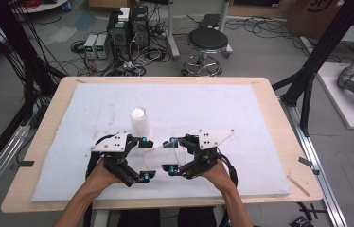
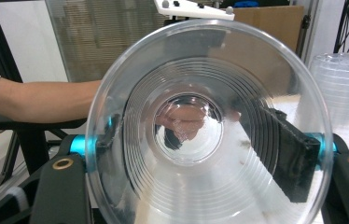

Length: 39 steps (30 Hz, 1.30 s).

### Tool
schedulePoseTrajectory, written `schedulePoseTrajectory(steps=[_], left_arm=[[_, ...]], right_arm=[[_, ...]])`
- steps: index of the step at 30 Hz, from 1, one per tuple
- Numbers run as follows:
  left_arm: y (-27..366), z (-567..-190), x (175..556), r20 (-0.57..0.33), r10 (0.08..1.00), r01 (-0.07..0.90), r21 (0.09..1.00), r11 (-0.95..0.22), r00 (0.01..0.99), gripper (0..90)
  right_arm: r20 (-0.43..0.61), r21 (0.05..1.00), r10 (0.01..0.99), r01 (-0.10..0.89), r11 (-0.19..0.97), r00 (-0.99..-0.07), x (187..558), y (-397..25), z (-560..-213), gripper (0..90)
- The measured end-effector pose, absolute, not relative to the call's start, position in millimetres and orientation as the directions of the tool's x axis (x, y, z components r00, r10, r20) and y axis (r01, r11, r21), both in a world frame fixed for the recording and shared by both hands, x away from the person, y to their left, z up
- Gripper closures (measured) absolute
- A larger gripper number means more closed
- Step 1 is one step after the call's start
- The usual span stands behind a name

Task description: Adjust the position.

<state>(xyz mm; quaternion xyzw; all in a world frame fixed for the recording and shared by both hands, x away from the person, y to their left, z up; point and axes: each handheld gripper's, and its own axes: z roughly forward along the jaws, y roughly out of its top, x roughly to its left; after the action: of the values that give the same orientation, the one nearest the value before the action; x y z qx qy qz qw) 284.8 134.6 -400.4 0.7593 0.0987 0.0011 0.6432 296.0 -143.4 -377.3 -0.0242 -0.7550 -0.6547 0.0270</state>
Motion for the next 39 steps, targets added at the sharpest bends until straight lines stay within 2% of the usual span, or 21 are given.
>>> schedulePoseTrajectory(steps=[7, 11, 14, 20, 22, 24, 26, 28, 32, 39], left_arm=[[146.4, -400.8, 279.8, -0.111, 0.202, 0.147, 0.974, -0.172, 0.973, 3.0], [168.8, -403.7, 277.1, -0.098, 0.314, 0.159, 0.971, -0.178, 0.944, 3.0], [187.4, -408.8, 276.5, -0.106, 0.385, 0.185, 0.967, -0.175, 0.917, 3.0], [217.7, -424.2, 274.5, -0.082, 0.572, 0.227, 0.956, -0.186, 0.816, 3.0], [225.4, -430.7, 274.3, -0.081, 0.614, 0.234, 0.957, -0.174, 0.785, 3.0], [235.4, -439.5, 274.6, -0.103, 0.652, 0.255, 0.956, -0.143, 0.751, 3.0], [245.1, -445.7, 275.7, -0.117, 0.688, 0.283, 0.950, -0.133, 0.716, 3.0], [248.4, -448.8, 275.5, -0.125, 0.704, 0.287, 0.951, -0.116, 0.699, 3.0], [255.2, -460.1, 276.6, -0.137, 0.733, 0.304, 0.947, -0.100, 0.667, 3.0], [256.8, -467.8, 278.8, -0.136, 0.743, 0.295, 0.951, -0.087, 0.656, 3.0]], right_arm=[[0.072, 0.984, 0.021, 0.075, 0.162, -0.997, 296.0, -145.8, -376.6, 31.6], [0.087, 0.976, 0.064, 0.098, 0.196, -0.994, 299.5, -150.9, -373.9, 31.6], [0.111, 0.954, 0.129, 0.142, 0.265, -0.985, 306.1, -154.2, -371.0, 31.5], [0.137, 0.920, 0.234, 0.211, 0.331, -0.963, 316.9, -158.6, -368.4, 31.6], [0.127, 0.873, 0.317, 0.257, 0.414, -0.940, 323.9, -159.5, -366.4, 31.6], [0.126, 0.856, 0.338, 0.274, 0.438, -0.933, 325.2, -159.4, -365.7, 31.6], [0.085, 0.795, 0.412, 0.311, 0.521, -0.907, 329.9, -157.7, -362.4, 32.0], [0.072, 0.790, 0.419, 0.308, 0.530, -0.905, 331.7, -157.5, -361.8, 32.1], [0.043, 0.725, 0.501, 0.372, 0.579, -0.865, 340.3, -154.8, -355.9, 32.3], [0.058, 0.694, 0.509, 0.401, 0.598, -0.859, 346.2, -151.9, -351.0, 32.2]])
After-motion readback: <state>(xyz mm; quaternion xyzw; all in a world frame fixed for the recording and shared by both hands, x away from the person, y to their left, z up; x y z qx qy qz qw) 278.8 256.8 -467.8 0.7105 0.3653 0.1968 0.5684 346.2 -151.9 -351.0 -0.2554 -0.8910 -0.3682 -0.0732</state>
